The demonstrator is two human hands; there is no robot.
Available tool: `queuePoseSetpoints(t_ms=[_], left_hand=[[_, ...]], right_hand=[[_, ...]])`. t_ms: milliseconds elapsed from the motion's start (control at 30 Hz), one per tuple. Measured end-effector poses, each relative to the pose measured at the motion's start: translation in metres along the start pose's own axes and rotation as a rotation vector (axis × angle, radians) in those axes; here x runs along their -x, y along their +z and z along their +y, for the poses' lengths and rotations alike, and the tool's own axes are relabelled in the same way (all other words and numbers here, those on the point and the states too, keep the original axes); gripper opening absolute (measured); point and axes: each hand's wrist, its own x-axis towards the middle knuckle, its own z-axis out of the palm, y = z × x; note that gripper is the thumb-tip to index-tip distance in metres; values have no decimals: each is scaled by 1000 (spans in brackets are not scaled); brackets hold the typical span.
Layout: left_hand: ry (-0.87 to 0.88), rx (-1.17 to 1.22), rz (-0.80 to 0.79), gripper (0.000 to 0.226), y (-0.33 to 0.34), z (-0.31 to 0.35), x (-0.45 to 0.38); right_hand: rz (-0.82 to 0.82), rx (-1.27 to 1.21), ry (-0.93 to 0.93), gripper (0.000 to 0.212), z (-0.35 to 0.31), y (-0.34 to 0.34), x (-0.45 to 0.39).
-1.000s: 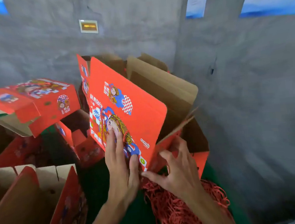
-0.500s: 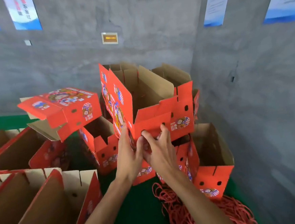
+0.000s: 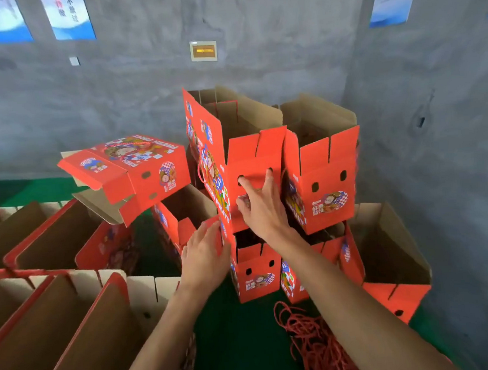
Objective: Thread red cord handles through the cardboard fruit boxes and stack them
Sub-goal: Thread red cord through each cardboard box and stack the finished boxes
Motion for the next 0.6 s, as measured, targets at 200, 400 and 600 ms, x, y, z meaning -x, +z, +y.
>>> queuePoseSetpoints(t_ms=[200,400,600], left_hand=[[-386,-265,-326,76,-6,-37,29],[-424,-338,-388,73,-8,-45,47],[-338,-339,-321,44,-11,-28,53]], right_hand=[[48,-172,-65,52,7,0,15],[130,-211,-47,43,20,5,54],[86,-237,-4,41,36,17,92]])
